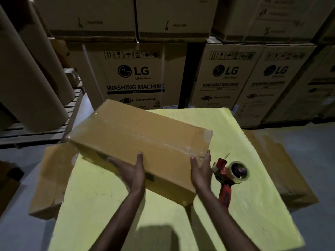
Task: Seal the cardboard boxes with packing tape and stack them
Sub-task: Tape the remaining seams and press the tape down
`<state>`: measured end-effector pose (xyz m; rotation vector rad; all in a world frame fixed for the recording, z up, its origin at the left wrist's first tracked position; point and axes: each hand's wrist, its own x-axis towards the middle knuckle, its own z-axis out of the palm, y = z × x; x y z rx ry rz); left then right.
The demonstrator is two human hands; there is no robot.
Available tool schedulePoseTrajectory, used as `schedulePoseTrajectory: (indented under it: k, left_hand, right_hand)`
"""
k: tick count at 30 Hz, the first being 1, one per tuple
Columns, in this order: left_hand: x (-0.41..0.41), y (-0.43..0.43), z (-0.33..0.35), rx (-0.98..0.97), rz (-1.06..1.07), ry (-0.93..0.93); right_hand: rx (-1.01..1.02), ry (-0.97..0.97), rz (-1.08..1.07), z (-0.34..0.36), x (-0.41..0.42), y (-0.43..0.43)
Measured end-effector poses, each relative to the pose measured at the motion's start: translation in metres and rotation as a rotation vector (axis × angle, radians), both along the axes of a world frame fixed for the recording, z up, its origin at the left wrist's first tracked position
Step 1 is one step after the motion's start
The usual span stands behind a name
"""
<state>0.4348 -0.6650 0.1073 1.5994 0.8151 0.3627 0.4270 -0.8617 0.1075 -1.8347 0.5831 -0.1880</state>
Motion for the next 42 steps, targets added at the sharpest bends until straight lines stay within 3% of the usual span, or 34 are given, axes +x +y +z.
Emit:
schedulePoseTrajectory:
  k: [4,12,14,18,20,24,27,32,35,38,40,42]
  left_hand:
    - [0.020,0.006,-0.004,0.098,-0.180,0.007]
    - [0.064,0.073,0.017,0.138,-0.397,0.065]
    - [0.060,0.082,0.021,0.099,-0.394,0.085]
    - [0.013,0.062,0.008,0.135,-0.242,0.008]
    - [-0.012,0.041,0.003,0.066,-0.138,-0.052]
    - [-0.027,0.012,0.007,0.067,-0.009,-0.105]
    - [-0.013,0.020,0.010,0.128,0.012,-0.136]
    - [0.025,0.054,0.014,0.231,-0.131,-0.157]
    - [0.029,0.062,0.007,0.392,-0.291,-0.283]
    - [0.019,0.066,-0.012,0.717,-0.500,-0.400]
    - [0.015,0.068,-0.017,0.817,-0.516,-0.394]
    - [0.013,0.066,-0.018,0.840,-0.499,-0.369]
  right_hand:
    - [0.076,-0.003,-0.103,0.003,-0.029,0.067]
    - [0.205,0.028,0.254,-0.018,-0.072,0.132]
    - [0.207,-0.051,0.163,-0.007,-0.075,0.111]
    - [-0.064,-0.241,-0.185,0.023,-0.040,0.037]
    - [-0.153,-0.264,-0.135,0.029,-0.013,0.008]
    - [-0.056,0.058,0.189,0.013,0.015,-0.013]
    - [-0.156,0.059,0.141,0.004,0.003,-0.002]
    - [-0.146,-0.030,0.043,-0.005,-0.033,0.036]
    - [-0.314,-0.189,0.061,-0.001,-0.035,0.039]
    - [-0.764,-0.452,0.313,-0.004,-0.013,0.027]
    - [-0.914,-0.514,0.372,-0.010,0.000,0.030]
    - [-0.967,-0.527,0.295,-0.014,0.008,0.038]
